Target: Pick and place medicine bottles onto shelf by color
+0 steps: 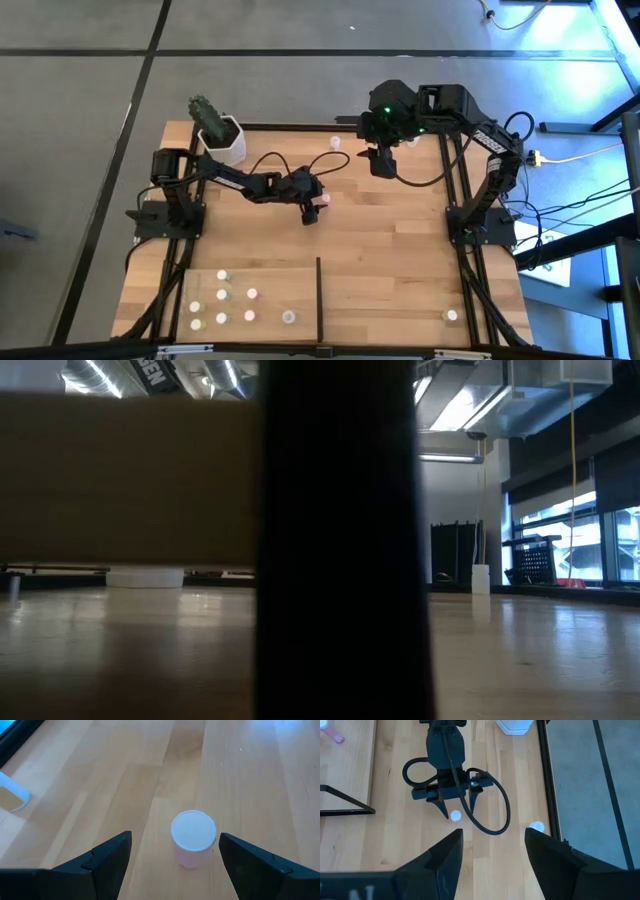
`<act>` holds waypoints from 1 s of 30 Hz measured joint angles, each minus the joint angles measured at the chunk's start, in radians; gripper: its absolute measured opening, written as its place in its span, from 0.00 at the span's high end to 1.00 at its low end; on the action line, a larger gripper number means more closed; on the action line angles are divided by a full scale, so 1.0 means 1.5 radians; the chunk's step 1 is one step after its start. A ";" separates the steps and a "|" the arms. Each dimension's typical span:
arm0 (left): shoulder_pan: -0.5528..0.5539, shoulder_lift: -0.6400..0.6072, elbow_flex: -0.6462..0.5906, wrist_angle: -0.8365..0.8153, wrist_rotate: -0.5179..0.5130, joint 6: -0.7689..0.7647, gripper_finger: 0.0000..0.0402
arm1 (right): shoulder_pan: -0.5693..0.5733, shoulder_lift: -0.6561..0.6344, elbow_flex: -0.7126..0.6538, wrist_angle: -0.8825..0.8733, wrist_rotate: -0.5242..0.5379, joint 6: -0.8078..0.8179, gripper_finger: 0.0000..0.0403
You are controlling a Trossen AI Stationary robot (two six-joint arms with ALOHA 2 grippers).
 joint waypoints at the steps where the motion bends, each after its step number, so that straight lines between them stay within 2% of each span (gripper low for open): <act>1: 0.000 0.000 0.000 0.000 0.000 0.000 0.27 | 0.000 0.000 0.000 0.000 0.000 0.000 0.46; 6: -0.001 0.000 0.000 0.006 0.002 0.000 0.27 | 0.000 0.000 0.000 0.000 0.000 0.000 0.46; 11: -0.009 0.000 0.000 0.058 0.041 -0.013 0.29 | 0.000 0.000 0.000 0.000 0.000 -0.001 0.46; 22: -0.009 0.000 0.000 0.028 0.021 -0.012 0.33 | 0.000 0.000 0.000 0.001 0.000 -0.002 0.46; 30: -0.009 0.000 0.000 0.027 0.021 -0.013 0.42 | 0.000 0.000 0.000 0.001 0.000 -0.002 0.46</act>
